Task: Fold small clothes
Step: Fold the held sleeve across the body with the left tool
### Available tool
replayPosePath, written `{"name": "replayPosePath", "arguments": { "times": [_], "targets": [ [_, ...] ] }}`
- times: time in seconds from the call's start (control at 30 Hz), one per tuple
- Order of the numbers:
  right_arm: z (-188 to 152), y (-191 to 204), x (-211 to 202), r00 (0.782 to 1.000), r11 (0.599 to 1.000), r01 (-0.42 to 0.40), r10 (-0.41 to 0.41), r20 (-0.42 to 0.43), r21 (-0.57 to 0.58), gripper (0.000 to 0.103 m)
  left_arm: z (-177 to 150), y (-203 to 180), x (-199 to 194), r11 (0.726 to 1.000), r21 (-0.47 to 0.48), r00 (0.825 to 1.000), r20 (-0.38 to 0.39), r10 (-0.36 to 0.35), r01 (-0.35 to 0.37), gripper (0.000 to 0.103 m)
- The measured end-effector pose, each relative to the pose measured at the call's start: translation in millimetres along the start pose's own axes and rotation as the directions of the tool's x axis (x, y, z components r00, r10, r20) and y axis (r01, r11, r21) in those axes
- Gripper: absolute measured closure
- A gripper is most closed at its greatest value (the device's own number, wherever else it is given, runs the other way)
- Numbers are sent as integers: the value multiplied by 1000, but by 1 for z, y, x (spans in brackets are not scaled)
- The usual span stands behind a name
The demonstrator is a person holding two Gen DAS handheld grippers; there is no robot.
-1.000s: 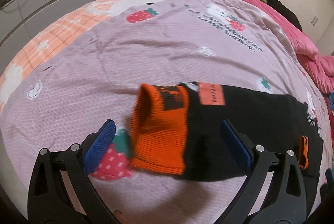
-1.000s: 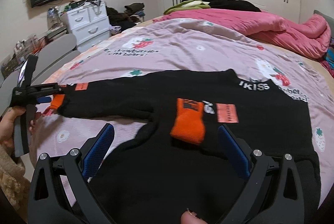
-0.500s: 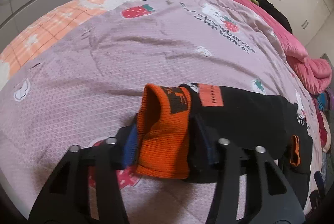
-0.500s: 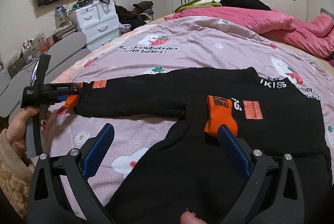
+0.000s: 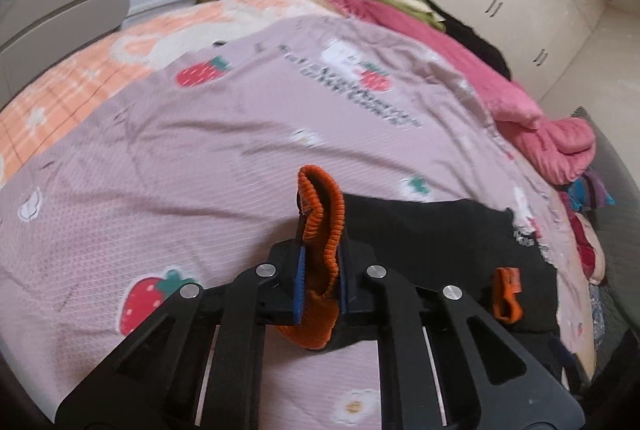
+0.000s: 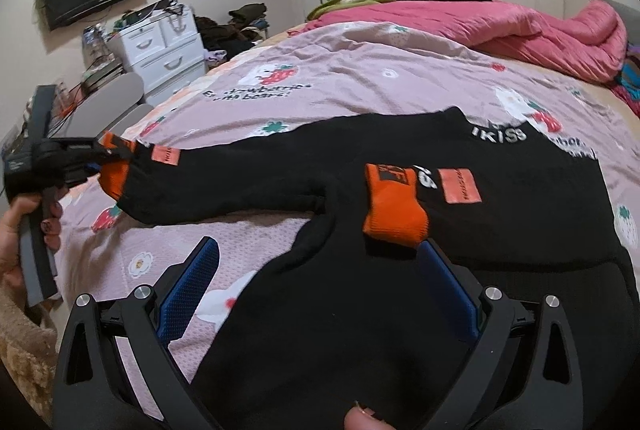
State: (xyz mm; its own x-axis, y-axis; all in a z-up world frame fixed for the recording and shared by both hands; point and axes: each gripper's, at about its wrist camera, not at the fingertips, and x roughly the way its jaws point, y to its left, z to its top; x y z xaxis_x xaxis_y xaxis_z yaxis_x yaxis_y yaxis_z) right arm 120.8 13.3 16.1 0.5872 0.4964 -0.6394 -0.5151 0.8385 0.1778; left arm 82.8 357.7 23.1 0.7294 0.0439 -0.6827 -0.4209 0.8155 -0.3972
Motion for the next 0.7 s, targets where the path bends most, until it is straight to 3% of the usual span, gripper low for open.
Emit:
{"name": "replayPosePath", "arguments": {
  "times": [0.33, 0.7],
  "targets": [
    [-5, -33, -20, 997, 994, 73, -74, 12, 85, 4, 11, -49, -9, 994, 20, 993, 37, -112, 111, 98],
    [-17, -71, -44, 991, 977, 129, -135, 22, 169, 4, 6, -115, -4, 972, 67, 974, 24, -226, 224, 99]
  ]
}}
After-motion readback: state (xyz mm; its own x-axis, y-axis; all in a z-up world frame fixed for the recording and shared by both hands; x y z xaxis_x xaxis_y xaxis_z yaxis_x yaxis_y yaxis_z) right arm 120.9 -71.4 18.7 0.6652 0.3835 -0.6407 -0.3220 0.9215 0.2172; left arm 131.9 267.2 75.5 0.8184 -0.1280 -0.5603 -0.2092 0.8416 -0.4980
